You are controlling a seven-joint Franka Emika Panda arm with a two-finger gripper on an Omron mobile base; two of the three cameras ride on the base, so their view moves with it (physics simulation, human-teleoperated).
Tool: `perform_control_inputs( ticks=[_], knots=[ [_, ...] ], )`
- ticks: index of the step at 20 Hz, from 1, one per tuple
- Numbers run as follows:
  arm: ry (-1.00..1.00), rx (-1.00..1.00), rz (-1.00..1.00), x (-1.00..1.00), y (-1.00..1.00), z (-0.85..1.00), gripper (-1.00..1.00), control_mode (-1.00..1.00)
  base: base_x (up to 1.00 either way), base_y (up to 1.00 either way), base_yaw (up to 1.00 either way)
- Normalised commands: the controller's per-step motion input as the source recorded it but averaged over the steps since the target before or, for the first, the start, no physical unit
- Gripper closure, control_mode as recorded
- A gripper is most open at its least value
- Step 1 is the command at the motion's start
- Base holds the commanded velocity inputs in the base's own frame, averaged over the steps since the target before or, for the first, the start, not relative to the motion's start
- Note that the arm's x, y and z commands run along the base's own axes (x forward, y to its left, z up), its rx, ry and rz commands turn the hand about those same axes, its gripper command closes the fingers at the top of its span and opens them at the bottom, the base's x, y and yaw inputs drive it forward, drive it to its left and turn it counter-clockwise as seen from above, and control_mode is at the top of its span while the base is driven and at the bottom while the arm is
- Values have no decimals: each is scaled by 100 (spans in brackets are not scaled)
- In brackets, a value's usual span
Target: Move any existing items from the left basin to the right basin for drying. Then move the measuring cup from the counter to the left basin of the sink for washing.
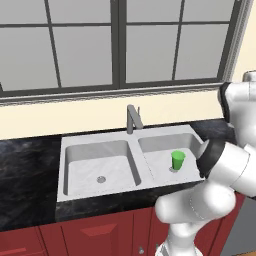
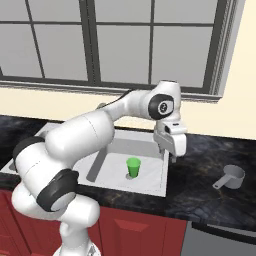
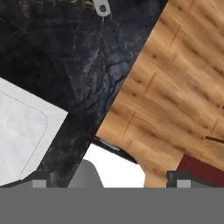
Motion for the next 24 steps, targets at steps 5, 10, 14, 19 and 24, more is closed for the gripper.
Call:
perform_control_inputs(
  ticks=[5,10,14,19,24],
  knots=[
    [0,-4,0,-25,-78,-51,-100,-100,0,0,0],
    [-3,-9,0,-11,-68,-52,-100,-100,0,0,0],
    [0,-3,0,5,-39,-15,-100,-100,0,0,0],
    [0,1,1,4,-21,-13,-100,-100,0,0,0],
    [0,5,8,8,-18,-18,-100,-100,0,0,0]
  ],
)
